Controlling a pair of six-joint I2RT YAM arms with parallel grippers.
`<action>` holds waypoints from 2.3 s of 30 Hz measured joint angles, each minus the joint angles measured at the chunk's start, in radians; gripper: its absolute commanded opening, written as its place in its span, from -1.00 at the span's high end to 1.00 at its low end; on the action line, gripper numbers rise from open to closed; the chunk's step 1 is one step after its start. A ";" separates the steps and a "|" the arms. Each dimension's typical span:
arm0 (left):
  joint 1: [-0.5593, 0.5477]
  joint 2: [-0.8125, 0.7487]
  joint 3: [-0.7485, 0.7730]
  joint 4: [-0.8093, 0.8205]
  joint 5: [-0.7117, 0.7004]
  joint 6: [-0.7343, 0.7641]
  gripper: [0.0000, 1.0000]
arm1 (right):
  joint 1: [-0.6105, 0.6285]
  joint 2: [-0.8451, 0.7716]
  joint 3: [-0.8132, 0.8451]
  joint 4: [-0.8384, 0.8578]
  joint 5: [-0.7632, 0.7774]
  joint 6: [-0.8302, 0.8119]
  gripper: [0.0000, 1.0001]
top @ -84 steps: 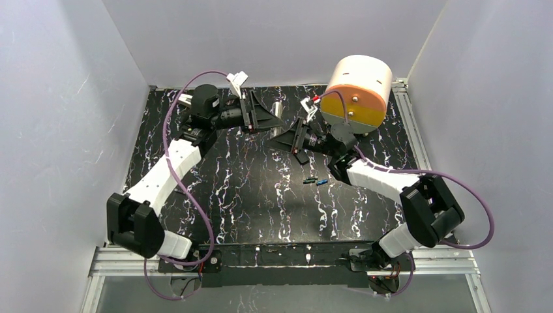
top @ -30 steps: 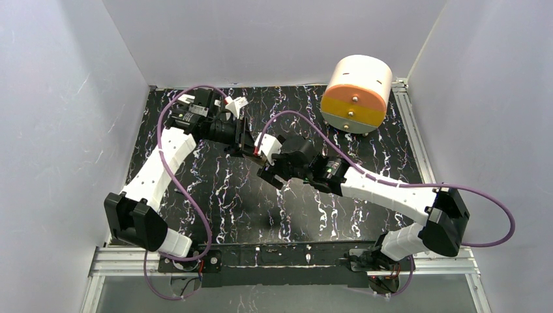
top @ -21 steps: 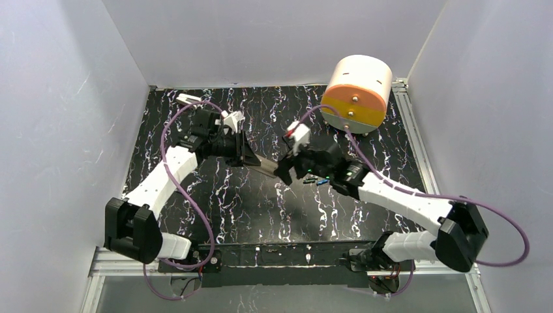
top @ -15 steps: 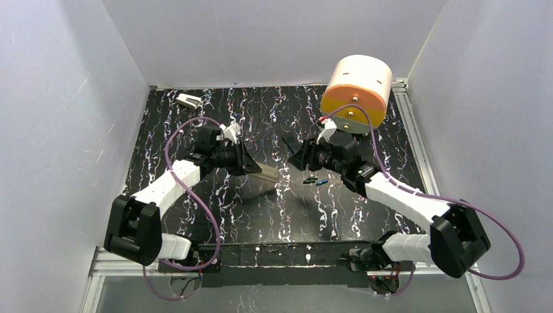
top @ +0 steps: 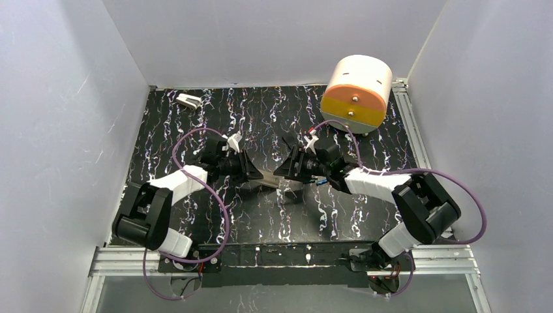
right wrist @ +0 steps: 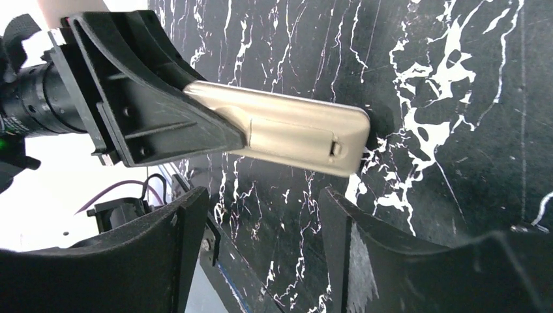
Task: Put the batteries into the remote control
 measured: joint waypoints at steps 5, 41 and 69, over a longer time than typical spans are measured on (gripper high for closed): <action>-0.001 0.022 -0.023 0.037 0.008 -0.014 1.00 | 0.019 0.071 0.004 0.047 -0.011 0.022 -0.14; 0.002 0.065 0.087 -0.148 -0.025 0.000 1.00 | 0.041 0.251 0.104 0.064 0.019 0.005 -0.12; 0.026 0.077 0.092 -0.145 -0.026 0.011 1.00 | 0.000 0.350 -0.057 0.575 -0.058 0.315 -0.06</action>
